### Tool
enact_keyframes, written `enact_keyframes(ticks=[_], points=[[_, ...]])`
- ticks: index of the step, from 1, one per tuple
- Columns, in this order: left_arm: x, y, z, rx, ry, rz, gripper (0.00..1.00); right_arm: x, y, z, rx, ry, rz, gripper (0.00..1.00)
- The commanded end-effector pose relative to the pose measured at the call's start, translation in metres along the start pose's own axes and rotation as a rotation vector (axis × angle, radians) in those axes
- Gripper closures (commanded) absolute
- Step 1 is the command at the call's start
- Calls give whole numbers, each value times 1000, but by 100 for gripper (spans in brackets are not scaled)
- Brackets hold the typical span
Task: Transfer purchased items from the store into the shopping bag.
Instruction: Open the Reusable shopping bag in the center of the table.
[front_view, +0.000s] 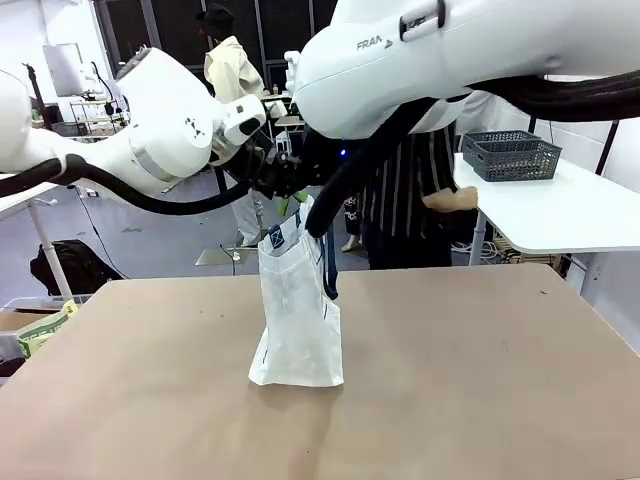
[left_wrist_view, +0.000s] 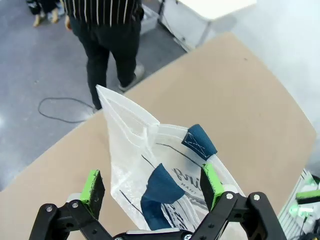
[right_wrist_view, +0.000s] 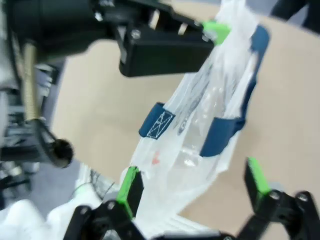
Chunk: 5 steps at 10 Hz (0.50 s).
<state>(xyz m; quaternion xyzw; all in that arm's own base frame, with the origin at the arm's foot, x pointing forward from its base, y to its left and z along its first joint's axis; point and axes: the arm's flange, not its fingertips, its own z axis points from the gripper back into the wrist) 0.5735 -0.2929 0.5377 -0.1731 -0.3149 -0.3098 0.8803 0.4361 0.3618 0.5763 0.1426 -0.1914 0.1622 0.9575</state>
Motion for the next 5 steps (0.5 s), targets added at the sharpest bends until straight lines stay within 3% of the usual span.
enact_keyframes(ticks=[1, 5], points=[[6, 6, -4, -33, 45, -26, 0, 6, 1, -9, 33, 64, -42, 0], [-2, 1, -20, -82, 160, -43, 0, 8, -4, -28, 2, 113, -47, 0]])
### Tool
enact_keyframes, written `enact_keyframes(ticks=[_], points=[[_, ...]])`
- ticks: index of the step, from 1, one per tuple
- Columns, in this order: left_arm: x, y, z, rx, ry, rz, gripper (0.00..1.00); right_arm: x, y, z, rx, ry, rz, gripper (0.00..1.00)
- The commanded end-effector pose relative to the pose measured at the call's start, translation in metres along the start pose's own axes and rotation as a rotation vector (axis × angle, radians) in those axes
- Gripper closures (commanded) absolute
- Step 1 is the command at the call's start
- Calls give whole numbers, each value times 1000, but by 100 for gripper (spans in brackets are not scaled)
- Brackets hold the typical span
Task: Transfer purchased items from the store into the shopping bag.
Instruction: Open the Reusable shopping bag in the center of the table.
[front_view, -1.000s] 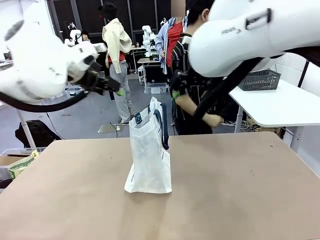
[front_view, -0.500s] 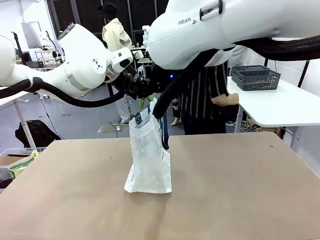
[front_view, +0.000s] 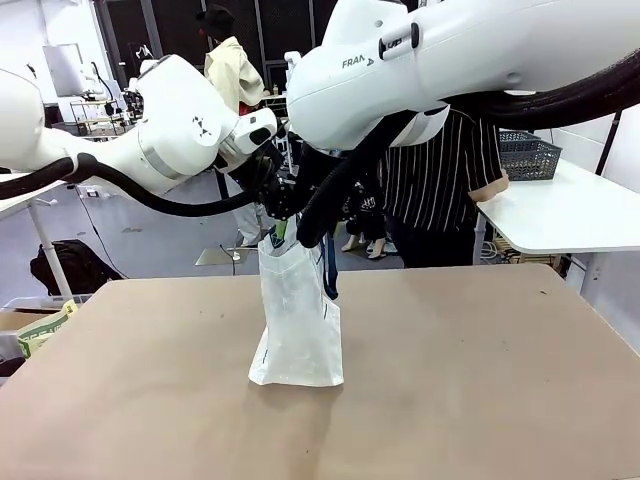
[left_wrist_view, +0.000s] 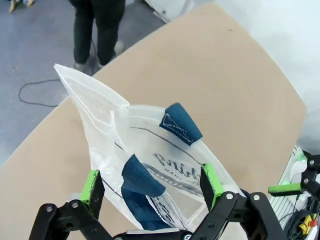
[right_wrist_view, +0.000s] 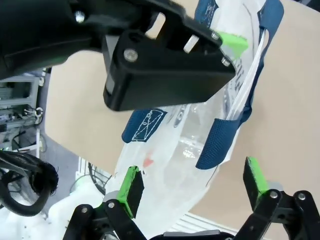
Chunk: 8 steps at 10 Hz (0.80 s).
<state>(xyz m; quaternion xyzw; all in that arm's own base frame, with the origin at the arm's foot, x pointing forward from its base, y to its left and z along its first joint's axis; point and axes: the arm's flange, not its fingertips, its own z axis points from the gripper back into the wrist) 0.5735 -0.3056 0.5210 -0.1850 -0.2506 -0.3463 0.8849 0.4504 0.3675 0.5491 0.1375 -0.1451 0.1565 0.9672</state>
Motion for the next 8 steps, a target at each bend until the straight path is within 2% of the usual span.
enact_keyframes(ticks=[1, 2, 8], points=[[2, 10, -4, 1, 60, -4, 0, 6, 0, 0, 10, 28, -19, 0], [0, 12, -7, 29, 74, 12, 0, 6, -2, -2, 5, 29, -20, 0], [-4, 13, -12, 6, 114, 25, 0, 2, -11, -9, -29, 50, -43, 0]])
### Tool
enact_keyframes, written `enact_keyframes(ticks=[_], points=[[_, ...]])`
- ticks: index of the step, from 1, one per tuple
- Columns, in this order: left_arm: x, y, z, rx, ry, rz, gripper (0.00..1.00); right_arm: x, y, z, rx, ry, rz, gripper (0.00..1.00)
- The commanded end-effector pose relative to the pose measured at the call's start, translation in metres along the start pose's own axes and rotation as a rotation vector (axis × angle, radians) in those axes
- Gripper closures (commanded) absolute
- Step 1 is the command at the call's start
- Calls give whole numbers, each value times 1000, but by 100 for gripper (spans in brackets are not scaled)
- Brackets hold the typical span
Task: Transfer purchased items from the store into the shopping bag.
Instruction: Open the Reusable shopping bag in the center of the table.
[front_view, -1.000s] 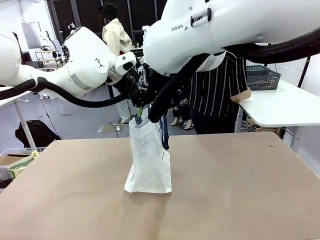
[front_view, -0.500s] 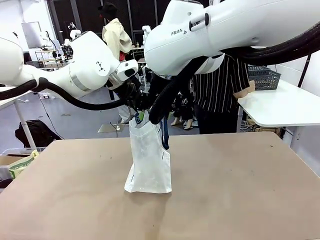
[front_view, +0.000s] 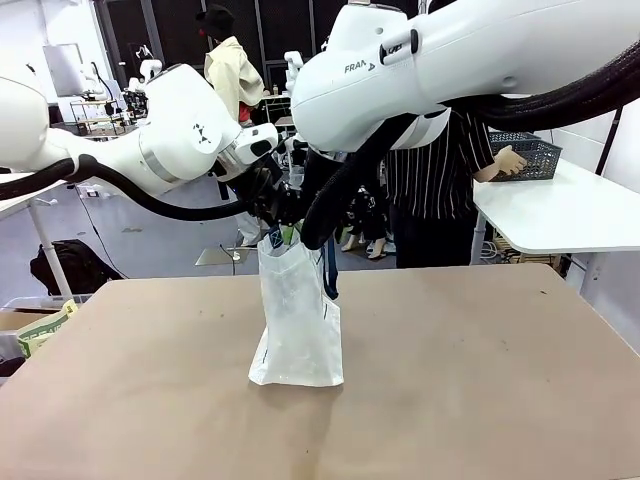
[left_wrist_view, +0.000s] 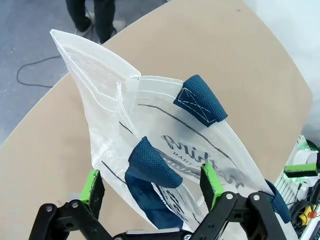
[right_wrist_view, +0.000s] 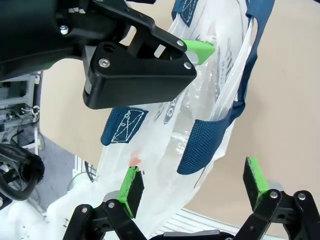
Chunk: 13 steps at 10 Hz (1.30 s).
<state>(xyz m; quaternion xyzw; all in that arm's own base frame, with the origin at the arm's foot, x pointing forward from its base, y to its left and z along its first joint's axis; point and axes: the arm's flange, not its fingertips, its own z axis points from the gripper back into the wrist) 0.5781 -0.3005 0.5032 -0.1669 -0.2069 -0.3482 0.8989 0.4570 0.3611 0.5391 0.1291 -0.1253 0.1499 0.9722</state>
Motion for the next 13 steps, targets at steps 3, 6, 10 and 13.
enact_keyframes(ticks=[3, 6, 10, 13], points=[[5, 3, 1, 4, 25, 16, 0, 4, -2, -6, -18, 14, -30, 0], [5, 3, -1, 2, 33, 26, 0, 6, -2, -8, -34, 16, -32, 0], [4, 4, 0, 9, 30, 22, 53, 7, -2, -11, -66, 11, -19, 56], [4, 3, -1, 6, 39, 26, 100, 6, -2, -12, -67, 9, -14, 100]])
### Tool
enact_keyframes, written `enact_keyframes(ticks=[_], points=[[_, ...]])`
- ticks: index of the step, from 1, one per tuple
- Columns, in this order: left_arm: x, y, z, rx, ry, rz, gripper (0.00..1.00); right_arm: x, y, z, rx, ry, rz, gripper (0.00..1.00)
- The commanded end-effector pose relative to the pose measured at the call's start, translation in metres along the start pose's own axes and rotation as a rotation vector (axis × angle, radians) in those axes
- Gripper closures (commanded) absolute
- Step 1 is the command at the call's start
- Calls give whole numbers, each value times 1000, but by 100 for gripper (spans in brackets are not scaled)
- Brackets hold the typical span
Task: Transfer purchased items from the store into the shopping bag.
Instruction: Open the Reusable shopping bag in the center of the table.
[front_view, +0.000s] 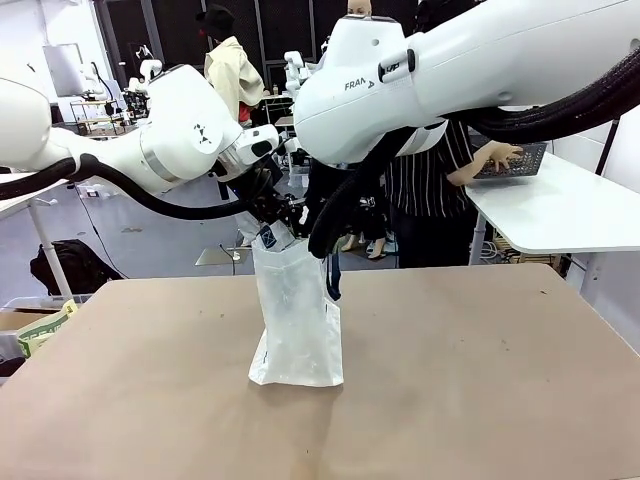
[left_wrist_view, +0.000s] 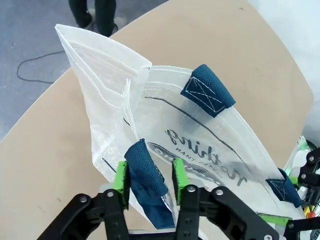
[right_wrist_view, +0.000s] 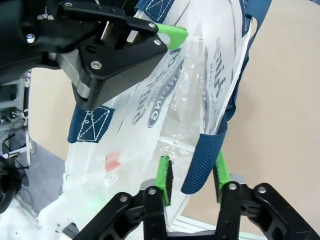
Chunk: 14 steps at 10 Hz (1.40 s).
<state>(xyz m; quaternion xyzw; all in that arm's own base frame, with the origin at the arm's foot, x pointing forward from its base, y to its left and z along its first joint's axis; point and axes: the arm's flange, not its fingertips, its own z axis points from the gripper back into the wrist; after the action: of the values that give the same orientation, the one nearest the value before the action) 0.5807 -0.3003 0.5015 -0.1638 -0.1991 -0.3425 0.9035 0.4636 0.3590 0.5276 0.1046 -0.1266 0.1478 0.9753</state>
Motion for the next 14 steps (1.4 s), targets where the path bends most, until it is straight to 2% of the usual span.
enact_keyframes(ticks=[1, 8, 14], points=[[3, 1, 2, 8, 24, 10, 100, 4, 4, -1, -18, 6, -16, 100], [-18, 17, 21, 34, -4, 67, 100, 3, 3, -2, -28, 12, -45, 100], [-73, 45, 68, 108, -96, 188, 100, 2, 6, -3, -71, 22, -82, 100]])
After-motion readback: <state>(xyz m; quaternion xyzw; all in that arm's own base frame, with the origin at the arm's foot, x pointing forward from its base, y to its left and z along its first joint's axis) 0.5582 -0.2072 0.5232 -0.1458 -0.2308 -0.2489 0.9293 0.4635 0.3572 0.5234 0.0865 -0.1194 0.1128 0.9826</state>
